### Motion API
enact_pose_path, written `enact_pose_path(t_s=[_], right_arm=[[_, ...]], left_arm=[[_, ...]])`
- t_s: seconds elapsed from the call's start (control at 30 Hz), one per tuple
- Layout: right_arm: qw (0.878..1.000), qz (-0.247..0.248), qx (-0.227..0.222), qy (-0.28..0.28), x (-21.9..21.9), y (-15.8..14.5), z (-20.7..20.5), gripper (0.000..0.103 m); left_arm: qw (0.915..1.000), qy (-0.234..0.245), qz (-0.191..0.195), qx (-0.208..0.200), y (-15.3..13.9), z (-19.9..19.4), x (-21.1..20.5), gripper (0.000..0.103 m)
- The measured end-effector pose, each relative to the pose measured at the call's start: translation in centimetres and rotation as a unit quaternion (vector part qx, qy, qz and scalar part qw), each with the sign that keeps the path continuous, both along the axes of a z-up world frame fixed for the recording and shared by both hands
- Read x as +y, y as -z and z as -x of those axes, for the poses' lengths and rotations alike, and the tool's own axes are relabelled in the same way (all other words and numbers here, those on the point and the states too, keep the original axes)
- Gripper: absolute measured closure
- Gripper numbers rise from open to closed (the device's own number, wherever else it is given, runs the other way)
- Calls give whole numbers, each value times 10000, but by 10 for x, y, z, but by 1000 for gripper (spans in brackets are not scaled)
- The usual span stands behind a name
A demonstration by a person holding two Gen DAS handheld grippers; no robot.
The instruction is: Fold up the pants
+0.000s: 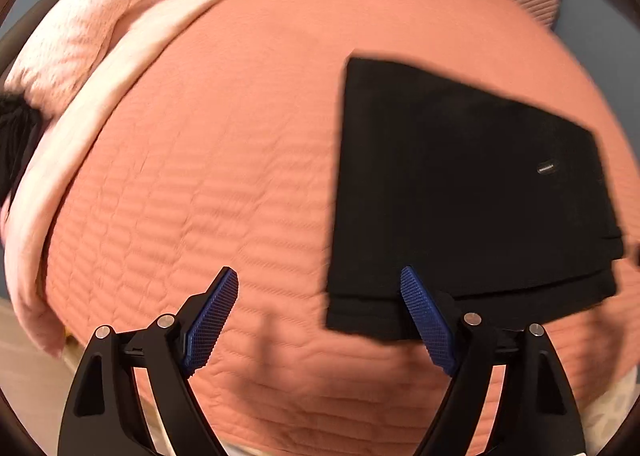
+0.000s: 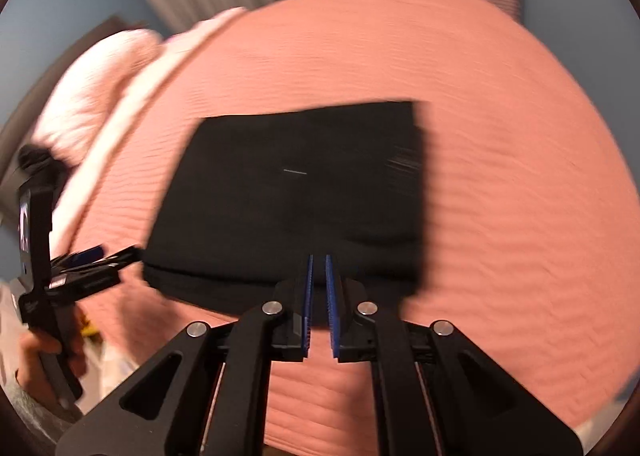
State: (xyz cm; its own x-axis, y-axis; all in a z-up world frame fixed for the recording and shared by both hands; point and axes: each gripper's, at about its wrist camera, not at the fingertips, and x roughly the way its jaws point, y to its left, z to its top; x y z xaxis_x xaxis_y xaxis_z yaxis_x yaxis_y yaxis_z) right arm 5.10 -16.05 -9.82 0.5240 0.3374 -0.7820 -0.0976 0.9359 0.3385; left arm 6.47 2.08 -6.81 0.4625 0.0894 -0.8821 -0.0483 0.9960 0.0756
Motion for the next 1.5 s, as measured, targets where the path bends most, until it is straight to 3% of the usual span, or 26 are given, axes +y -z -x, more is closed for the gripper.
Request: enact_pose_path(t_s=[0.07,0.13,0.17,0.27,0.33,0.43,0.53,0.67,0.8,0.93,1.0,1.07,1.1,1.17,1.23,1.3,1.37,1.4,1.43,1.5], right_arm=[[9995,40,236,-224,28,23,-23,96],[9985,256,457,-169,31,50,-35,100],[9991,48,419,-103,19,58,-33,103],[9957,-511,605,477,-39,65,-17,103],[9900,-886,711,841,-71,63,-7,103],[9868,262,600,1482,-90,36,4,97],[9921,-489,350,1105,-77,11,-13,97],[9988,-294,50,401,-14,-13,-91,96],[9992,-341,169,144,35,-6,-150,96],[9984,-281,416,-254,79,19,-184,96],[9975,-53,514,-488,88,33,-204,97],[9972,326,481,-463,67,49,-206,102],[9983,253,460,-260,49,51,-209,103],[9929,609,585,843,-13,53,-208,102],[9887,-35,554,1395,-64,43,-188,102],[9938,-181,322,1045,-64,26,-164,97],[9987,272,188,386,-46,25,-143,99],[9972,610,280,328,-46,34,-135,99],[9962,572,365,547,-62,48,-125,100],[9906,-144,465,1278,-97,43,-103,103]], left_arm=[[9992,348,-147,-120,-2,-4,-23,20],[9969,443,-639,97,22,-15,-37,20],[9961,425,-725,259,38,-20,-35,15],[9995,110,-29,308,48,-22,-3,8],[9993,-117,-150,323,44,-23,14,10],[9983,-408,-352,241,27,-23,30,15],[9992,-340,93,-161,-7,-30,24,14],[9991,56,268,-310,-27,-89,-14,12],[9996,28,-249,-154,-16,-155,-37,12],[9947,-179,-891,481,31,-215,-32,12],[9938,-114,-953,561,51,-227,-30,8],[9944,-127,-932,485,56,-230,-27,5],[9951,-87,-846,498,57,-234,-23,5],[9963,-42,-688,508,58,-238,-17,5],[9974,-59,-543,471,59,-244,-9,5],[9985,-180,-342,390,56,-244,-3,5],[9989,-318,-289,200,42,-233,0,9],[9989,-353,-289,85,32,-223,-1,9],[9993,-289,-242,-31,22,-209,-3,9],[9989,-171,-355,-247,6,-180,-3,9]])
